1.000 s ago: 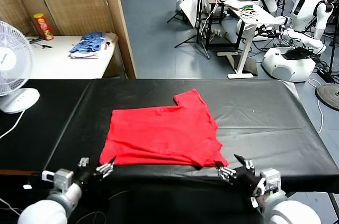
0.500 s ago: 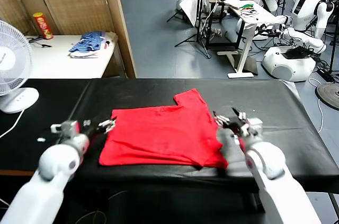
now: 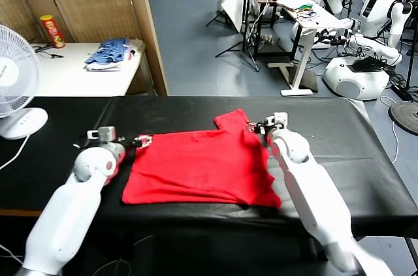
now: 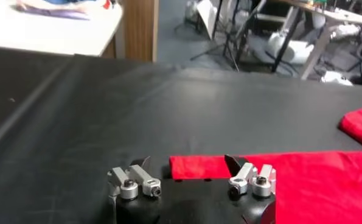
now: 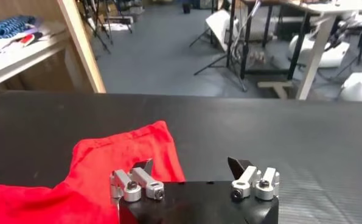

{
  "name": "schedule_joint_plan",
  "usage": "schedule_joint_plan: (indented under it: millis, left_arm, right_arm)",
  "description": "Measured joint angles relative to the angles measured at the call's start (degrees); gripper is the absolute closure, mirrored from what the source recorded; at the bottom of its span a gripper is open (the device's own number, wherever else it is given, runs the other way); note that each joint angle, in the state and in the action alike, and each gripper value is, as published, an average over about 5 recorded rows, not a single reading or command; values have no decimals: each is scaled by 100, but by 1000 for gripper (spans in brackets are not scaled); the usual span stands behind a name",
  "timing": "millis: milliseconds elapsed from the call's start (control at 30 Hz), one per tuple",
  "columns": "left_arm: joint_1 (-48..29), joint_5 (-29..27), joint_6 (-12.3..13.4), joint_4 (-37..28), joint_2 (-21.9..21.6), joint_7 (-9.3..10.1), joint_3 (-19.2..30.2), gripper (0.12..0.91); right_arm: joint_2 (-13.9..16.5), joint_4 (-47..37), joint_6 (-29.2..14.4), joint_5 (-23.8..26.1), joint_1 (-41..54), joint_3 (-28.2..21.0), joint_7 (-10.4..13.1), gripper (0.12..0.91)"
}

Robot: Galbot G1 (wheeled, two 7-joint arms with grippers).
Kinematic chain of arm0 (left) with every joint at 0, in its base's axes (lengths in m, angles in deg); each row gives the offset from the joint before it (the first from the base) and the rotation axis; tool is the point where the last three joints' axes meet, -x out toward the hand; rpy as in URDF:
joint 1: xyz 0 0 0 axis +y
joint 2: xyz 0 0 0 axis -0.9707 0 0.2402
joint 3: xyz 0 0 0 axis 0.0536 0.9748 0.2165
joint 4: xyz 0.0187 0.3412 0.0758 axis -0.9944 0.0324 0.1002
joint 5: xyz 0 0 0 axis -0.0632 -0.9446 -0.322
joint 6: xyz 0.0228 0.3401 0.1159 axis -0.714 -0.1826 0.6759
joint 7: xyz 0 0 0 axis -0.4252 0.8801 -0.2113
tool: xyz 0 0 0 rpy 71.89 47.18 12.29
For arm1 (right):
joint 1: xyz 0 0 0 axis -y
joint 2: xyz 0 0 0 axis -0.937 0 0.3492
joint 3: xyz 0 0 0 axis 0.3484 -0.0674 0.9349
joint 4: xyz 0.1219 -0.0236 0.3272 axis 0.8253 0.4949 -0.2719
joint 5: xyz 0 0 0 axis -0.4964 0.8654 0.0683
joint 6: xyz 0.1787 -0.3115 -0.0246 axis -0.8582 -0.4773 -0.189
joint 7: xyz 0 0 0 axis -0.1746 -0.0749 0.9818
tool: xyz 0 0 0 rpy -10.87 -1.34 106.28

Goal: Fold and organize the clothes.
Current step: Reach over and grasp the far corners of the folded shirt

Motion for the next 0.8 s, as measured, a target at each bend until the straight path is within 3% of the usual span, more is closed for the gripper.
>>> schedule_joint_plan:
  millis: [267,367,467,633,800]
  left_arm:
    - [-8,-71,66,-84,10,-38,9,707]
    - [-15,-136,142,-120,37,-50,4,854]
    - [-42,-231,231,-172,75,-53,-11,905]
    - [-18,-285,319,-124,82,-81,-82,905]
    - [155,-246,356,215,-35,-66,-208,905]
  right_arm:
    - [-52,-113,-112,-30,16,-4,-74,847]
    - [-62,-118,-301,-36,-15,7,-147,903]
    - [-46,-65,-553,-73,-62,37,-195,904]
    - [104,357,-940,-355,-278,135,-315,904]
    - [422,1233,-1050,-577,-769,239,-503,904]
